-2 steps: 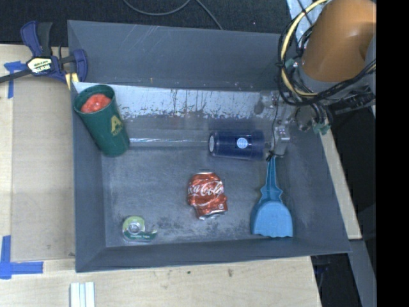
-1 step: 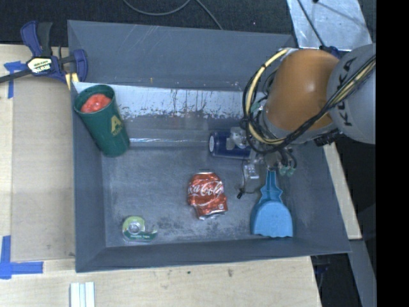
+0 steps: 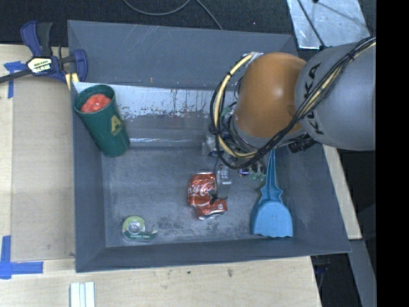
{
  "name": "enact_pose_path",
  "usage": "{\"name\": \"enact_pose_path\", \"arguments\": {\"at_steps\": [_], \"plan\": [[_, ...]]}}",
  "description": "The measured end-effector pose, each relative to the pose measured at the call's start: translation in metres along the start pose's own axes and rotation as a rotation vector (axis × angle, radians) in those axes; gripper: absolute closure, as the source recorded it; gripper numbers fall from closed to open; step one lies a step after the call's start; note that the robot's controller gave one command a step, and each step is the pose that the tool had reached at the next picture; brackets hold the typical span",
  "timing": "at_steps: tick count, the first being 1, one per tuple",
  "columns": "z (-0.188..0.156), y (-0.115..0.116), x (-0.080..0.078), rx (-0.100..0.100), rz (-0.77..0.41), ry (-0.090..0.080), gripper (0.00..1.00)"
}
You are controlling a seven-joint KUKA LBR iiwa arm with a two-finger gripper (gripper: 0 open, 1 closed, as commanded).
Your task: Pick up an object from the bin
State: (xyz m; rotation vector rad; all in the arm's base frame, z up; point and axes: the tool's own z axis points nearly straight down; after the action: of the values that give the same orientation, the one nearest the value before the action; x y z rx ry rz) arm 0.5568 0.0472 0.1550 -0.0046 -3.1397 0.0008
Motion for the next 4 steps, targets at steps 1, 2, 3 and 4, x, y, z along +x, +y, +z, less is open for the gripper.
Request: {"name": "enact_pose_path", "arguments": {"at_steps": [1,2,3,4], "plan": [[0.019,-0.019,-0.001,-0.001,-0.050,-0.012,0.00],[0.077,-0.021,0.007,-0.001,0.014,-0.010,0.00],[0.088,-0.020,0.007,-0.004,0.049,0.006,1.00],[0.088,-0.020,0.007,-0.004,0.053,0.004,1.00]]}}
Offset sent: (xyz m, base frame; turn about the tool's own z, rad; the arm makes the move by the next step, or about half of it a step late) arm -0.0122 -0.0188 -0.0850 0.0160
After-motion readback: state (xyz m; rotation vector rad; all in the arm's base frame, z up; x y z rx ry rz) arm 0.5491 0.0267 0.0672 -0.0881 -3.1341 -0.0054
